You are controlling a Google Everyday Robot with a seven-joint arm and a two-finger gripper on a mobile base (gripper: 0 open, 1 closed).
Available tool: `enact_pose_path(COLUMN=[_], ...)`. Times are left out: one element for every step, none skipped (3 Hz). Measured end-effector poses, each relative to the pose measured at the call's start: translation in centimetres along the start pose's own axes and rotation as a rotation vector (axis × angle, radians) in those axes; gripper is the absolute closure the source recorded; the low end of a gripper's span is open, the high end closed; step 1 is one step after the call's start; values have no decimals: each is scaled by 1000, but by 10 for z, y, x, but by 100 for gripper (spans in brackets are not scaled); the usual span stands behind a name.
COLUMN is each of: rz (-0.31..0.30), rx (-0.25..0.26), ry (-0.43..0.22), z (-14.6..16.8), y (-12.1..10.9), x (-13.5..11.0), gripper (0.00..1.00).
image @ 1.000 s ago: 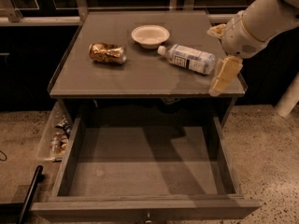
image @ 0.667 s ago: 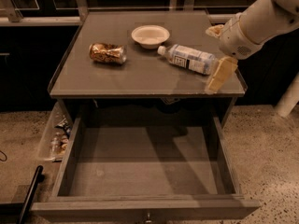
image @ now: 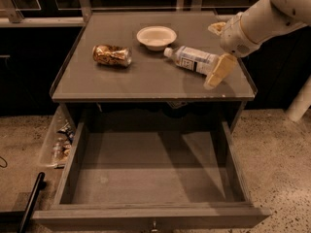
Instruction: Place blue plastic bottle into top drawer
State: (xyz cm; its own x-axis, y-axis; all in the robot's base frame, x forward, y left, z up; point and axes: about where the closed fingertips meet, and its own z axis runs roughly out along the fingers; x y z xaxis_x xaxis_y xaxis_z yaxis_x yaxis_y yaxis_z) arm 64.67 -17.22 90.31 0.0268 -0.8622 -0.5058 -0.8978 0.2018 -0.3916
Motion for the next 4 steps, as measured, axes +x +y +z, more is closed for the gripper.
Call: enact_pose_path(rz=[32, 139, 262, 324], rx=[-2, -53, -117, -153], ry=[-42, -70, -111, -147], z=[22, 47, 61, 59], y=[-18, -31, -35, -37], x=[3, 12, 12, 3], gripper=[0, 0, 0, 0])
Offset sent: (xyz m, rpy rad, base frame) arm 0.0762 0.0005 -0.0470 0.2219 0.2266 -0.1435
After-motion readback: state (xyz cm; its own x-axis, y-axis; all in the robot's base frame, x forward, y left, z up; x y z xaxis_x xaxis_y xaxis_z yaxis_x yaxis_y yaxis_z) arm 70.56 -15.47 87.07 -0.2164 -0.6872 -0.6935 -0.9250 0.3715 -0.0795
